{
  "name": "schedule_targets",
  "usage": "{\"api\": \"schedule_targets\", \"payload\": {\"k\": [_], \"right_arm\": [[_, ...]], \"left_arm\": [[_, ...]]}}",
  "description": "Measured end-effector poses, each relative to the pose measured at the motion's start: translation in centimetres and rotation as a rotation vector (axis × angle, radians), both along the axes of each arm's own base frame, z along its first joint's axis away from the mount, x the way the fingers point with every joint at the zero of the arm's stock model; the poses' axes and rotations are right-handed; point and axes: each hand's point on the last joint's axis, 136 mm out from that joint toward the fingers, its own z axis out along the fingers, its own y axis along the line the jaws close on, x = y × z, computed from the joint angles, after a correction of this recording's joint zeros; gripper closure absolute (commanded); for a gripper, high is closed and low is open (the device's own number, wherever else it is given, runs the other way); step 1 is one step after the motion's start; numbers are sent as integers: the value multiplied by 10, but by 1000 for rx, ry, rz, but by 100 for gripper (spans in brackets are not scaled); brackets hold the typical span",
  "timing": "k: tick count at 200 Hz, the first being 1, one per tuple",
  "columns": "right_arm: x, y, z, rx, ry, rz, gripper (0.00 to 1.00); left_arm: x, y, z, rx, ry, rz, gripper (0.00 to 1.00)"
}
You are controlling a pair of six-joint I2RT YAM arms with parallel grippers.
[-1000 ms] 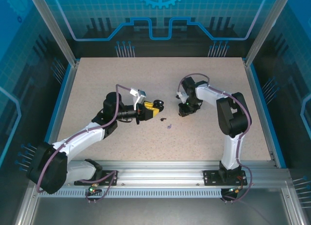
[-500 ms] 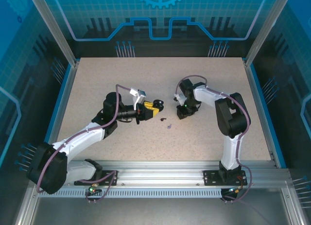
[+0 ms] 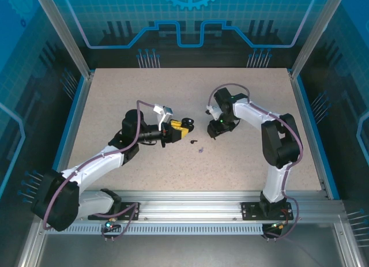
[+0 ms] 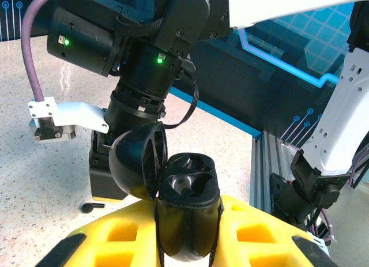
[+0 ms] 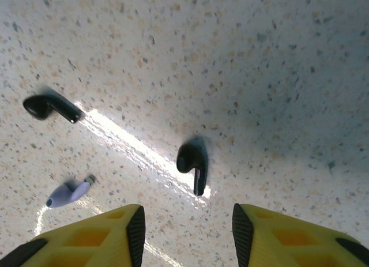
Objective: Insert the wireless bluetooth earbuds into the charging case
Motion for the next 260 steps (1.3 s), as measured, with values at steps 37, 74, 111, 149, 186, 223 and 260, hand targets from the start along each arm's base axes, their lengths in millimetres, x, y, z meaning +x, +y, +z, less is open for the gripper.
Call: {"api": "schedule_targets", "payload": {"k": [37, 74, 111, 149, 186, 223, 260], "right_arm": [[6, 11, -3, -3, -5, 26, 54], [2, 20, -17, -30, 20, 49, 55], [1, 17, -24, -74, 23, 45, 57], [3, 12, -28, -106, 20, 38, 59], [2, 10, -35, -120, 36, 30, 64], [1, 8, -40, -133, 46, 23, 66], [2, 7, -41, -140, 44, 14, 70]], "left_arm": [[1, 0, 0, 1, 0, 4, 99], [1, 1, 1, 0, -4, 7, 100], [1, 1, 1, -1, -4, 7, 99], [1, 1, 1, -1, -4, 7, 100], [1, 1, 1, -1, -4, 7, 100], [2, 1, 1, 0, -4, 14, 99], [2, 1, 1, 0, -5, 14, 99]]}}
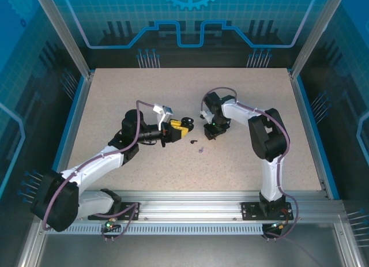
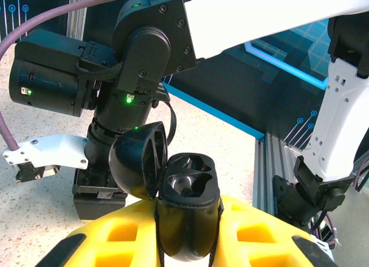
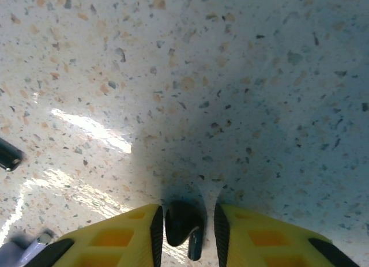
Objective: Insert the wireless bluetooth earbuds into the charging case
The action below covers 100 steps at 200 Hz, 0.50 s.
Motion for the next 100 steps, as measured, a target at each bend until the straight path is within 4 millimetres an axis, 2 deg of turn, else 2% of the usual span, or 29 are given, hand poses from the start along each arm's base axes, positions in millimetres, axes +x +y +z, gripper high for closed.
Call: {"api": "schedule_targets", "payload": {"k": [66, 100], "right_arm": [[1, 0, -1, -5, -1, -12, 67], [1, 0, -1, -14, 1, -17, 72]], "left_arm": [[0, 0, 0, 0, 0, 0, 99], [0, 0, 0, 0, 0, 0, 99]]}}
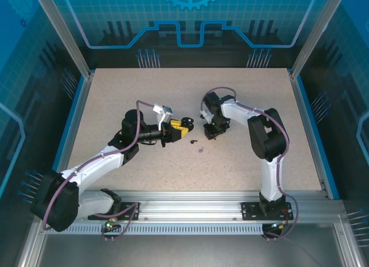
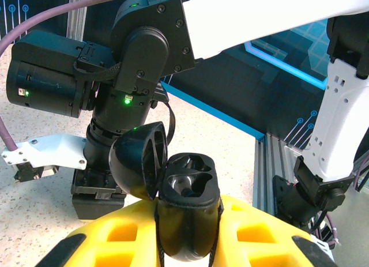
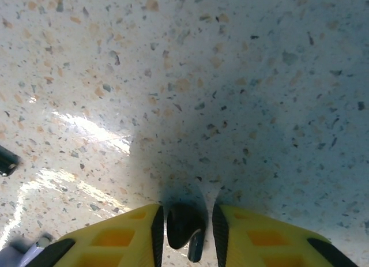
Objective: Insert the wireless bluetooth earbuds into the charging case
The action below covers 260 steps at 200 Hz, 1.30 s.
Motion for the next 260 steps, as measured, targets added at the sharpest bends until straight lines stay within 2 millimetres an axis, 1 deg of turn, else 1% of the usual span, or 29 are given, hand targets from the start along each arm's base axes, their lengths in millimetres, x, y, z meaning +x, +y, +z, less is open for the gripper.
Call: {"api": "schedule_targets", "payload": {"k": [14, 64, 115, 148, 175, 210, 238, 260], "right_arm": [[1, -1, 0, -6, -3, -2, 75], [2, -1, 0, -9, -9, -20, 80], [5, -3, 3, 26, -36, -63, 81], [8, -9, 8, 78, -66, -115, 83], [12, -15, 20, 124, -106, -154, 84], [15, -15, 44, 205, -179, -179, 85], [17, -13, 69, 280, -249, -189, 85], [14, -9, 96, 351, -310, -184, 86]], "left_arm": [[0, 0, 0, 0, 0, 0, 99], [1, 0, 0, 1, -1, 8, 100], [3, 1, 0, 3, -1, 17, 100], [6, 2, -1, 4, 5, 38, 100], [12, 3, -7, 9, 33, 72, 100], [22, 4, -20, 23, 89, 113, 100], [31, 5, -41, 52, 162, 153, 100], [35, 5, -52, 64, 205, 174, 100]]}}
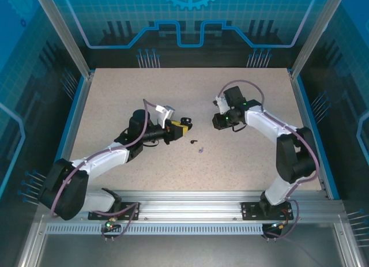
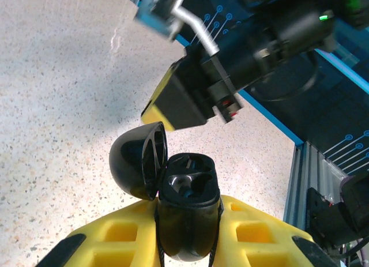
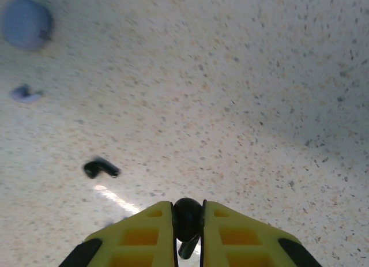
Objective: Insert the wireless bluetooth earbuds into the charging case
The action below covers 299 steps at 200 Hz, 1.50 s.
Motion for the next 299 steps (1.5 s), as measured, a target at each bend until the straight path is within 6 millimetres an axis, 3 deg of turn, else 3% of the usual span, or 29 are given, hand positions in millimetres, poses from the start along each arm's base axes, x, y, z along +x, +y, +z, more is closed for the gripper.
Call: {"api": "schedule_targets", "payload": {"k": [64, 111, 136, 209, 238, 270, 299], "right_arm": [[-15, 20, 95, 228, -240, 56, 87], [-39, 45, 157, 353, -416, 151, 86], [-51, 54, 179, 392, -481, 193, 86], [-89, 65, 227, 488, -668, 300, 85], [-103, 70, 244, 511, -739, 357, 85], [-107, 73, 247, 508, -764, 380, 85], [-107, 74, 244, 499, -769, 385, 85]], "left_arm": [[5, -7, -10, -12, 56, 7, 100], [11, -20, 5, -59, 18, -14, 100], [9, -29, 15, -84, -13, -43, 100], [-9, -46, 44, -137, -140, -131, 100], [-14, -49, 66, -163, -191, -149, 100], [-22, -55, 90, -193, -248, -175, 100], [-26, -58, 99, -201, -276, -189, 100]]}}
